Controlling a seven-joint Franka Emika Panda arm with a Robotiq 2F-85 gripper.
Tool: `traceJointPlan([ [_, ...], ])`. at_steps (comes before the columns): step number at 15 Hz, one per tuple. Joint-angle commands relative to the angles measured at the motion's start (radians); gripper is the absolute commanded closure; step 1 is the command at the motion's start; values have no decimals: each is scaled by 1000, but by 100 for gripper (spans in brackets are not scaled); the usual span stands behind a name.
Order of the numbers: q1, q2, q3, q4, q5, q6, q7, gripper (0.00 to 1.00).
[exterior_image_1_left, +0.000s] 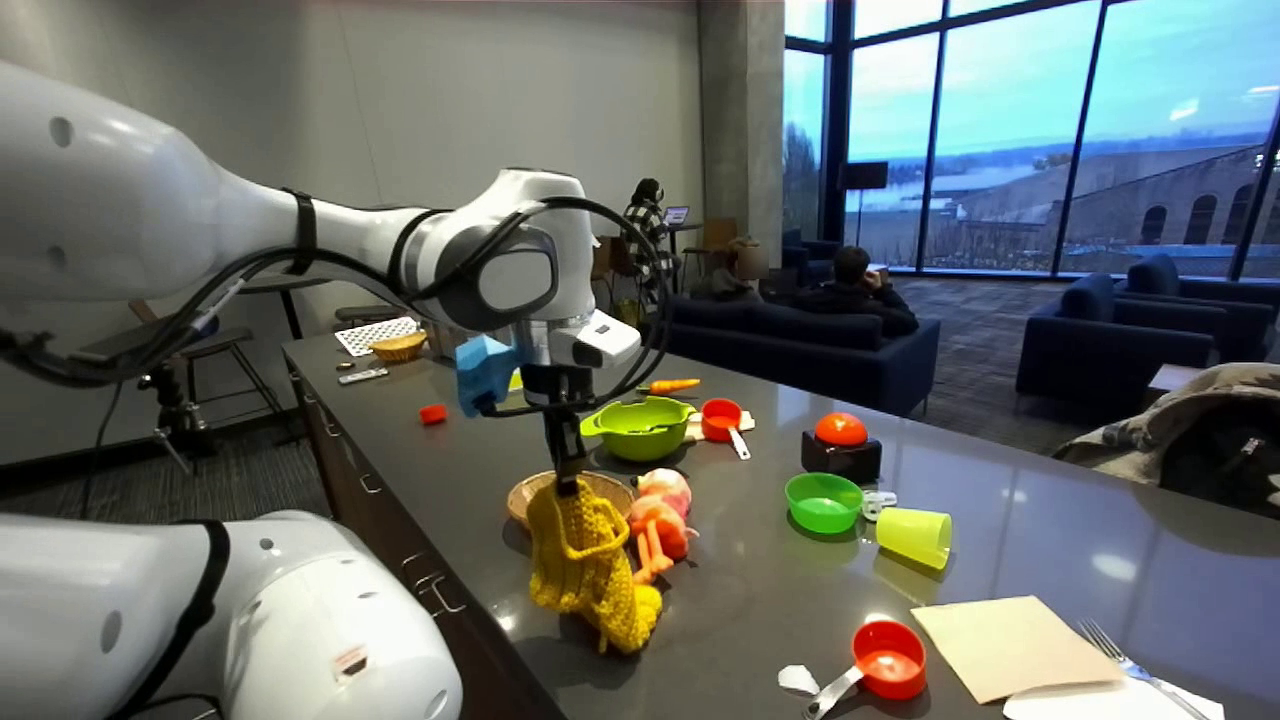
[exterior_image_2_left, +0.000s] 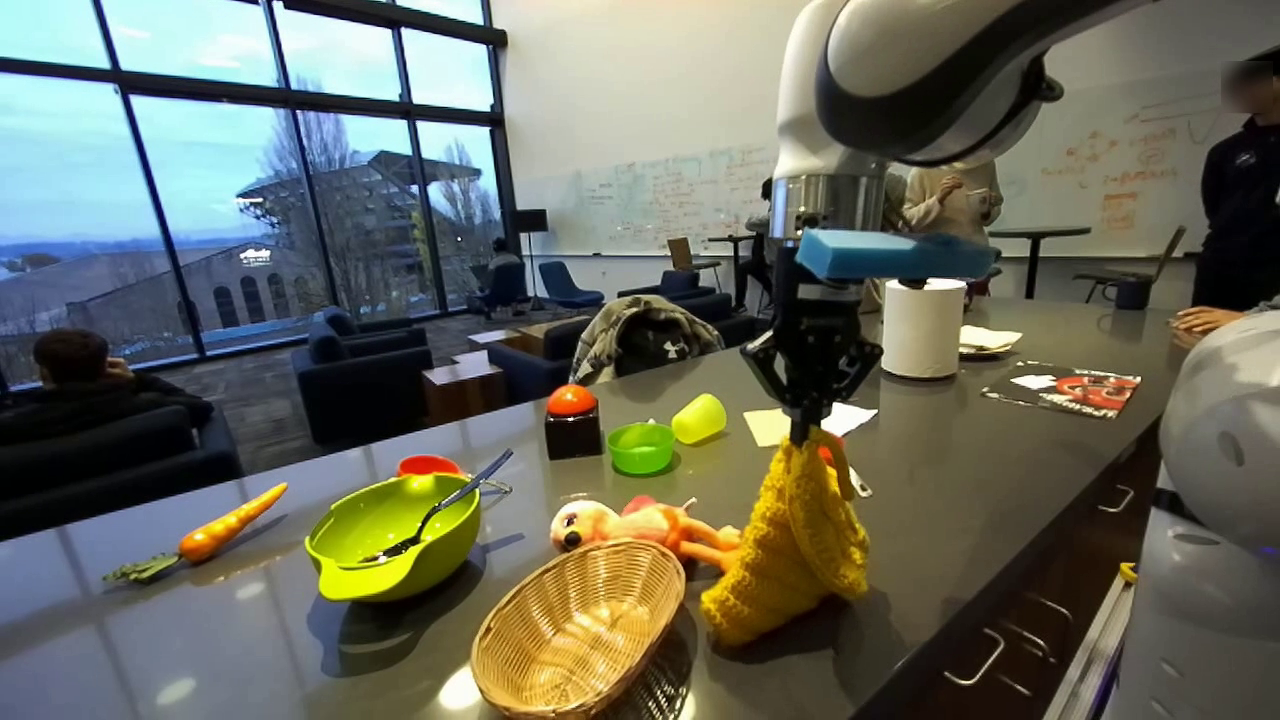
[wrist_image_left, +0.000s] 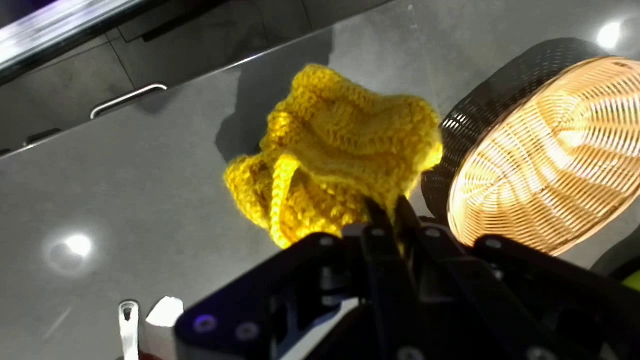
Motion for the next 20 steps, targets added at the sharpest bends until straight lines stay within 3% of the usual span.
traceJointPlan([
  [1,-16,48,2,1,36,4,45,98],
  [6,22,189,-16,1,131,135,-8,98],
  [10,98,373,-32,-1,257,353,-139,98],
  [13,159,476,-59,-1,327,435,-236,98],
  [14,172,501,-64,0,346,448,-263,68],
  [15,183,525,-70,0,364,458,-293,68],
  [16,158,484,-54,1,318,425,-228,88],
  [19,170,531,-61,7,337,443,-268,69],
  [20,171,534,-62,9,337,443,-270,68],
])
